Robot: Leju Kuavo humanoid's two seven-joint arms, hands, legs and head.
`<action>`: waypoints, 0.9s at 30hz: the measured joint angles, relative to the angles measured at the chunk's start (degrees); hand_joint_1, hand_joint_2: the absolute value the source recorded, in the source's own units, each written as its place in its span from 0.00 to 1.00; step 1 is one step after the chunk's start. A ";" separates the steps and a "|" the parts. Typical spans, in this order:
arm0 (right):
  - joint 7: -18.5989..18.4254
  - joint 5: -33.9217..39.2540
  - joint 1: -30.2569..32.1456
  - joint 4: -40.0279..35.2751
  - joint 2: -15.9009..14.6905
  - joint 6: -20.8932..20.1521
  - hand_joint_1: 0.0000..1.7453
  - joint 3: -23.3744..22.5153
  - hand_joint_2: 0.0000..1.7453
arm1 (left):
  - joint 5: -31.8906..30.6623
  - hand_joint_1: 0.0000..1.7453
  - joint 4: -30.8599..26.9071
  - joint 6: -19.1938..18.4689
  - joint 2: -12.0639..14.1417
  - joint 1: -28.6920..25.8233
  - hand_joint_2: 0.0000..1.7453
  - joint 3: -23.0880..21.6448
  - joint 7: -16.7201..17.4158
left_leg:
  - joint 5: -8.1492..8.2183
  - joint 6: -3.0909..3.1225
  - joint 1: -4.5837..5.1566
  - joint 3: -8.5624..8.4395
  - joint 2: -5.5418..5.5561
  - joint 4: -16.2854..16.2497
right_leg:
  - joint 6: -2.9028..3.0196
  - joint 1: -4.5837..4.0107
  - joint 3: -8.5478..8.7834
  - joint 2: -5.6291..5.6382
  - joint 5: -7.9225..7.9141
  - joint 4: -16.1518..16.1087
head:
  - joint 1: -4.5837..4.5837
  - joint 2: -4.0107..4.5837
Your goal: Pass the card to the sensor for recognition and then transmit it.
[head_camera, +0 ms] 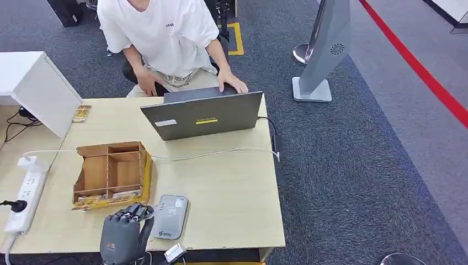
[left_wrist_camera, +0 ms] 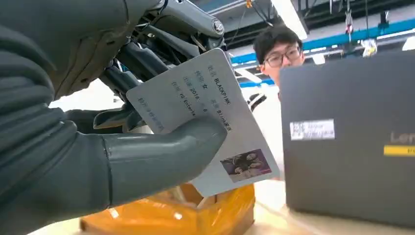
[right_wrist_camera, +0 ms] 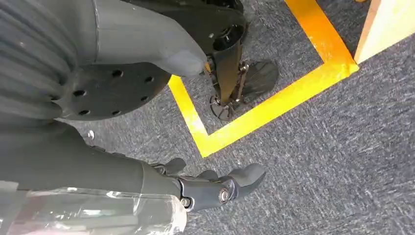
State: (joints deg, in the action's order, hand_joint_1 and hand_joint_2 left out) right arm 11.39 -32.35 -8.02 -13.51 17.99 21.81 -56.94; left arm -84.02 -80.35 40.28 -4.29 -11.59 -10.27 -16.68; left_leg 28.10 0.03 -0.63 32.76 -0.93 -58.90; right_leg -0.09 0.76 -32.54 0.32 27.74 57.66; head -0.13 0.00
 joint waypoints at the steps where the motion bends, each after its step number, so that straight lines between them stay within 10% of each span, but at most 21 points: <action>1: 0.00 -0.15 0.00 0.00 0.07 0.04 0.00 0.15 1.00 | 0.11 1.00 -0.26 0.00 -0.63 0.16 1.00 0.50 -0.76 | 0.00 0.00 0.00 0.00 0.00 0.00 | 0.00 0.00 0.00 0.00 0.00 0.00 | 0.00 0.00; 17: -0.02 -0.63 -0.11 0.00 0.39 0.02 0.00 1.35 1.00 | -0.31 1.00 -0.44 -0.02 -4.17 1.15 1.00 4.87 -2.53 | 0.00 0.00 0.00 0.00 0.01 0.00 | 0.00 0.00 0.00 0.00 0.00 0.00 | 0.00 0.00; 20: -0.17 0.30 -0.15 0.04 0.39 0.04 0.00 1.68 1.00 | -0.37 1.00 0.89 -0.04 -3.30 1.86 1.00 4.76 3.19 | 0.00 0.00 0.00 0.00 0.01 0.00 | 0.00 0.00 0.00 -0.01 0.00 0.00 | -0.02 0.00; 27: -0.17 1.62 -0.27 0.50 0.39 0.13 0.00 3.56 1.00 | -1.71 1.00 4.74 -0.04 -3.01 2.00 1.00 4.96 3.61 | 0.00 0.00 0.00 0.00 0.03 0.00 | 0.00 0.00 0.00 0.00 0.00 0.00 | 0.04 0.00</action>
State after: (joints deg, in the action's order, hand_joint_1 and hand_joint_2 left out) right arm 11.21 -30.73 -8.28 -13.00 18.38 21.94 -53.38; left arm -85.72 -75.61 40.24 -7.30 -9.59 -5.31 -13.07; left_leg 28.10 0.03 -0.63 32.76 -0.90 -58.90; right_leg -0.09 0.76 -32.54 0.32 27.74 57.66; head -0.09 0.00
